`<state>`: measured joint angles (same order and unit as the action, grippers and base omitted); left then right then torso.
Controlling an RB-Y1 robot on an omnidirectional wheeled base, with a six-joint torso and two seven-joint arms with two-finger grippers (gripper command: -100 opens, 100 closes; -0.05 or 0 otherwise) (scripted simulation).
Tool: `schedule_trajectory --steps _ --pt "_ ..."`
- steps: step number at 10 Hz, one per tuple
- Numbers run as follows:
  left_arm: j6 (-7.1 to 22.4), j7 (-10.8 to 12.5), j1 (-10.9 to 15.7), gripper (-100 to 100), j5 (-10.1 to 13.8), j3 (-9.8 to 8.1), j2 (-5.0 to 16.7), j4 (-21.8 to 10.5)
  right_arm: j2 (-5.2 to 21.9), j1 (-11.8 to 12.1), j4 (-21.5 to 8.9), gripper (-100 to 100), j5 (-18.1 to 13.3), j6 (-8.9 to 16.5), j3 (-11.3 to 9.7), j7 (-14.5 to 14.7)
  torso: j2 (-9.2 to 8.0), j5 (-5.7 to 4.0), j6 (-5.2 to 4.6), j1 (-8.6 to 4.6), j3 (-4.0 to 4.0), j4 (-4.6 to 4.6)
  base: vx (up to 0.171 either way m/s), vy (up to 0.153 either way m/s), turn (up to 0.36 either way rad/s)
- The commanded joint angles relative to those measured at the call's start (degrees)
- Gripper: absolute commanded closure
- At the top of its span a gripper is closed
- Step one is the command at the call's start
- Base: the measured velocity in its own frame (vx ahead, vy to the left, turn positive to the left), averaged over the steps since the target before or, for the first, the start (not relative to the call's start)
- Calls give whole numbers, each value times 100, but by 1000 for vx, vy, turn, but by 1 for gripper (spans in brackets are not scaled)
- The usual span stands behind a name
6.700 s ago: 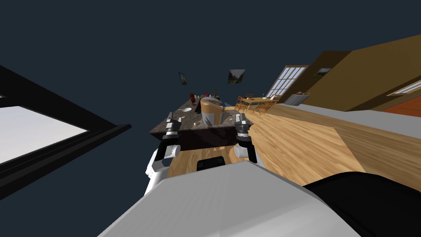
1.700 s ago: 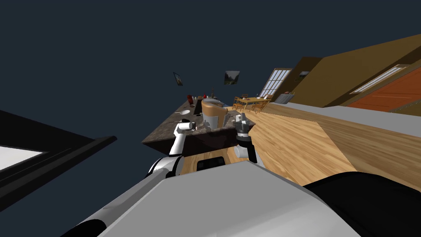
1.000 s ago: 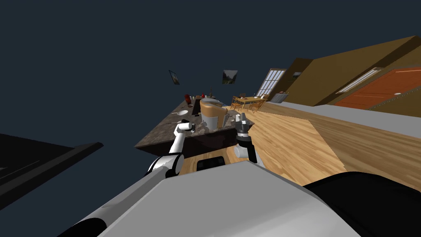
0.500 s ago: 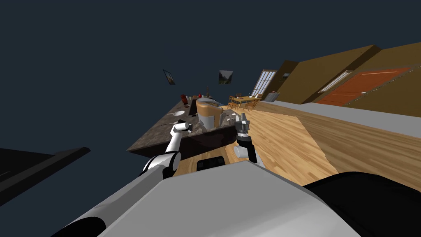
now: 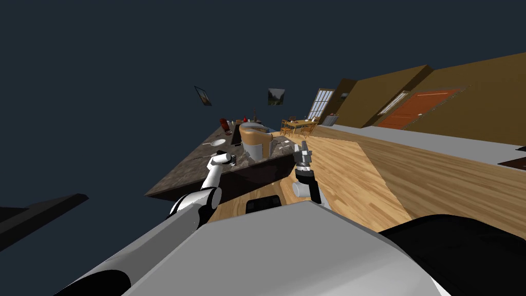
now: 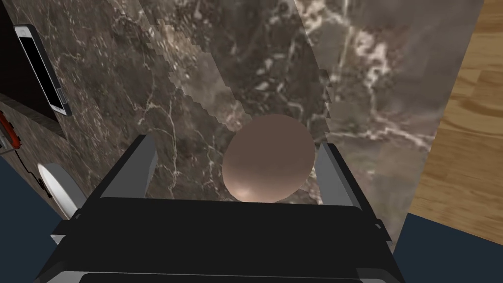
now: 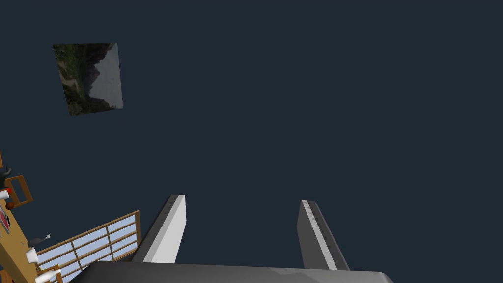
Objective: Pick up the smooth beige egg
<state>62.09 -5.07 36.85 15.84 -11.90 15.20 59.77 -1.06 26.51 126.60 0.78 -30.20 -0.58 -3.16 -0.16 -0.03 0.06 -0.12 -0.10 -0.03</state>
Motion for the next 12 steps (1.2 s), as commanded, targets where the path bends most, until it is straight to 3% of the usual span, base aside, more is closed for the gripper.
schedule_trajectory --steps 1,2,3,7,8,9,12 --pt "-131 -58 90 -100 74 -104 135 -261 0 0 0 0 0 0 0 0 0 0 0 0 0 0 -28 -26 -92" --pt "-43 -35 59 -100 56 -67 96 -137 0 0 0 0 0 0 0 0 2 0 -2 2 1 0 -13 -10 -21" --pt "-53 -46 65 100 64 -76 106 -154 0 0 0 0 0 0 0 0 7 1 0 7 4 1 -6 -3 9" --pt "-50 -44 63 100 63 -75 104 -154 0 0 0 0 0 0 0 0 11 2 0 11 5 0 0 0 0" --pt "-50 -44 63 0 63 -75 104 -154 0 0 0 0 0 0 0 0 12 2 0 12 6 0 0 0 0" --pt "72 48 -13 100 -59 74 -91 116 0 1 0 0 0 0 0 0 12 2 0 12 6 0 31 29 192" --pt "275 153 -116 100 -191 251 -316 492 1 1 0 0 0 0 1 0 27 5 0 28 14 3 44 43 130"
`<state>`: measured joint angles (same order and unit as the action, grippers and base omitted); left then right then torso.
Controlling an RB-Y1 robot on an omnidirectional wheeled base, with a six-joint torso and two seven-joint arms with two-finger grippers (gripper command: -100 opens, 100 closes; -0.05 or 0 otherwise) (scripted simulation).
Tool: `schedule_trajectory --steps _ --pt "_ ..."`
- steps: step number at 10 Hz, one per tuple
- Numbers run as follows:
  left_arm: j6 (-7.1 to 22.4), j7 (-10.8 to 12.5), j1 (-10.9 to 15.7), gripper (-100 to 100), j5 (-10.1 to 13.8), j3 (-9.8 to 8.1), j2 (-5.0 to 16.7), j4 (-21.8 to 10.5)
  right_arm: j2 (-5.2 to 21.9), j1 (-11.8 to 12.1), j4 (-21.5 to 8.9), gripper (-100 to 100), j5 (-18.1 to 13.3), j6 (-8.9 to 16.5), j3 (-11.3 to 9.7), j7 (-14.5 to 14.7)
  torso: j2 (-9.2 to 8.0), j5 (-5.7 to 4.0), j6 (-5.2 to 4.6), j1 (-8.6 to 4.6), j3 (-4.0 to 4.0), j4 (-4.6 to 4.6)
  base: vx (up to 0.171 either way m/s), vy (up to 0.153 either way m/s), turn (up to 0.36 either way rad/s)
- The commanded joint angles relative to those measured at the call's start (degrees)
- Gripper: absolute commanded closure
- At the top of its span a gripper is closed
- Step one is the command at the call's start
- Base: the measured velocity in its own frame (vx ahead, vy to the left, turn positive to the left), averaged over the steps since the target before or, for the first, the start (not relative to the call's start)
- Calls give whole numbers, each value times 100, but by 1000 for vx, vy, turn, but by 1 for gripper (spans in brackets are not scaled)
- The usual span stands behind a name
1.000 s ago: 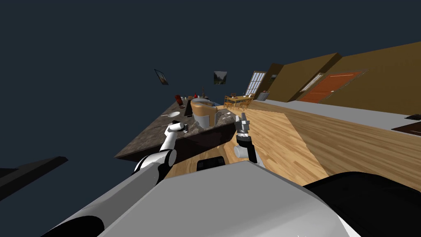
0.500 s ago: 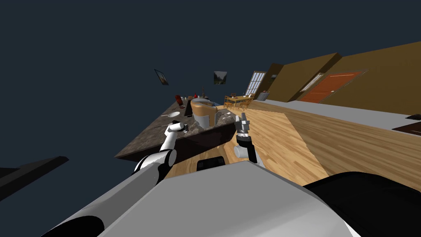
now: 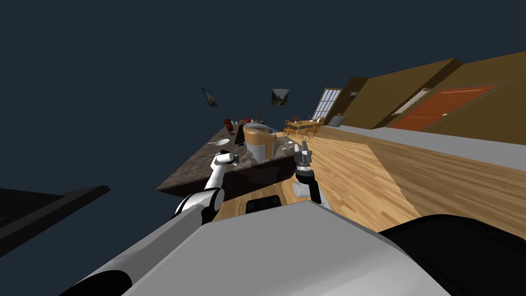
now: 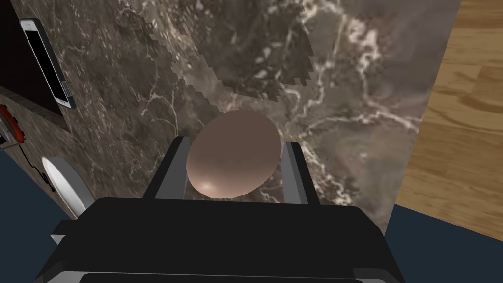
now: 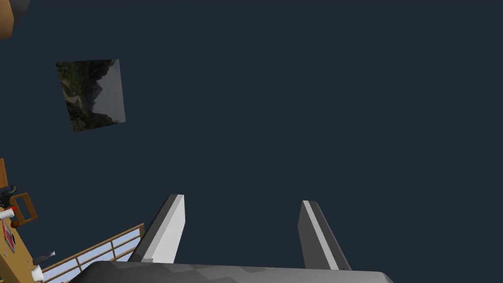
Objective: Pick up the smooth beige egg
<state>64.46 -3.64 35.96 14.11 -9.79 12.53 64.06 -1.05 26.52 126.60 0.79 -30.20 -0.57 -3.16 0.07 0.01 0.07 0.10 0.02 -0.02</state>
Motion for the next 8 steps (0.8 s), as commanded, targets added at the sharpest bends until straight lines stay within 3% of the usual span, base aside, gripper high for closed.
schedule_trajectory --steps 1,6,7,8 --pt "140 63 -79 100 -84 129 -161 251 0 0 0 0 0 0 0 0 0 0 0 0 0 0 47 39 167" --pt "648 327 -337 100 -415 573 -724 1192 0 0 0 0 0 0 0 0 6 2 0 3 3 0 53 40 168" --pt "619 317 -299 100 -396 529 -670 1117 0 0 0 0 0 0 0 0 5 2 4 3 1 -3 29 12 32" --pt "654 328 -300 0 -401 537 -679 1151 0 -1 0 0 0 0 -1 0 -3 2 0 -1 -1 0 0 0 0"
